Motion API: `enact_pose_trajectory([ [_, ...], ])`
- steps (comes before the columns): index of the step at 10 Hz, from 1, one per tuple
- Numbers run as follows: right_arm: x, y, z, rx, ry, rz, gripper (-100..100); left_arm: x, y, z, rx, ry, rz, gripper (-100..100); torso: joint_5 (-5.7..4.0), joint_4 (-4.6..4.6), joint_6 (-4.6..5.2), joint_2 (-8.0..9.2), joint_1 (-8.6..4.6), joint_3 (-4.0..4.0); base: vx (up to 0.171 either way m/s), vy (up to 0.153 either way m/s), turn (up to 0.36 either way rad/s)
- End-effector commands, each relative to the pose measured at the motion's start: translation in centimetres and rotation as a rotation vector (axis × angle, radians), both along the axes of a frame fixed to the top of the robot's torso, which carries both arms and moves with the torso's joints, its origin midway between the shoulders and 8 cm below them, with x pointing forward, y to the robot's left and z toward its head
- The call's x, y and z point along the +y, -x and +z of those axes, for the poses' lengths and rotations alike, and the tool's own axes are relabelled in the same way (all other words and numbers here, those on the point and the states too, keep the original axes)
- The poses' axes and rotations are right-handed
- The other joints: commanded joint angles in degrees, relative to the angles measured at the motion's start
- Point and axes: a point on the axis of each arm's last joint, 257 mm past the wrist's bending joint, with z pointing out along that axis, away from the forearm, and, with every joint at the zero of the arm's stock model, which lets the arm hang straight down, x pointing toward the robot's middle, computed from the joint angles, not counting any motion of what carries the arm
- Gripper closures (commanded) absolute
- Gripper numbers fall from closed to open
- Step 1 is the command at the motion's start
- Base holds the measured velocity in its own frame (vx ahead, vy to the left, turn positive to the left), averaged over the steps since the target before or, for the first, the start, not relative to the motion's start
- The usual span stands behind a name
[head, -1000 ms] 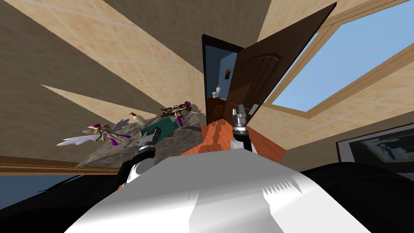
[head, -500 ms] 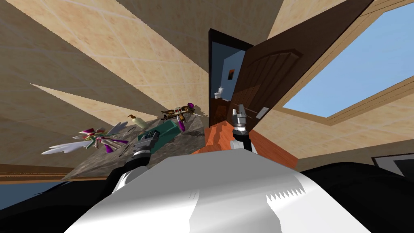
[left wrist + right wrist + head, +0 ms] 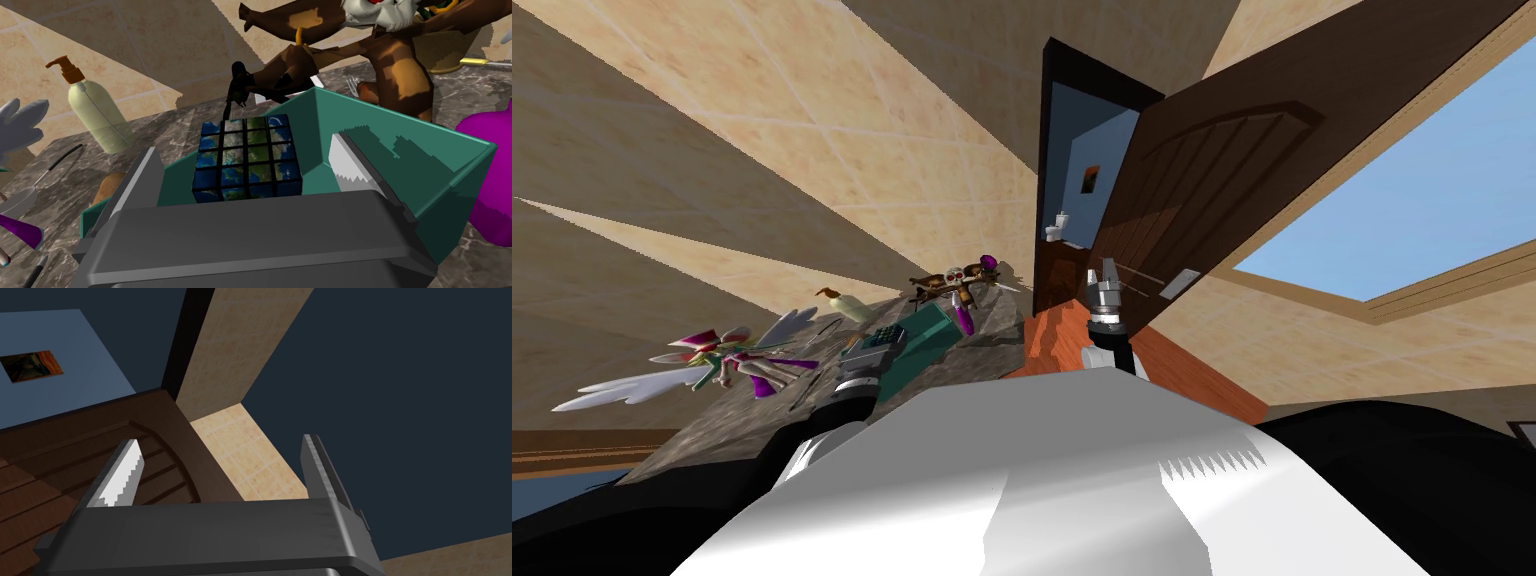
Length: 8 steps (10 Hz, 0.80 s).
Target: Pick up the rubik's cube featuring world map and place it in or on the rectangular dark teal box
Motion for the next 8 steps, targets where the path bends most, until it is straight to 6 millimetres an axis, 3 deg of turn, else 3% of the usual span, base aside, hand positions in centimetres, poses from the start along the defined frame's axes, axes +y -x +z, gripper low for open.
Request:
enact_pose_trajectory([
  [1,0.0,0.0,0.0,0.000,0.000,0.000,0,0.0,0.0,0.0,0.000,0.000,0.000,-100,0.00,0.00,0.00,0.00,0.00,0.00,0.008,0.005,0.000],
  [4,0.0,0.0,0.0,0.000,0.000,0.000,0,0.0,0.0,0.0,0.000,0.000,0.000,-100,-0.03,0.05,0.00,0.18,-0.10,0.11,0.000,0.000,0.000],
  [5,0.0,0.0,0.0,0.000,0.000,0.000,0,0.0,0.0,0.0,0.000,0.000,0.000,0,-0.03,0.05,0.00,0.19,-0.10,0.12,0.000,0.000,0.000],
  [6,0.0,0.0,0.0,0.000,0.000,0.000,0,0.9,-1.0,-0.3,0.008,-0.039,0.006,-100,-0.03,0.05,0.00,0.20,-0.10,0.12,-0.152,-0.001,-0.068],
  [8,0.0,0.0,0.0,0.000,0.000,0.000,0,1.8,-2.1,-1.5,0.009,-0.024,0.018,-100,-0.02,0.18,0.00,0.81,-0.08,0.47,-0.144,-0.001,-0.011],
])
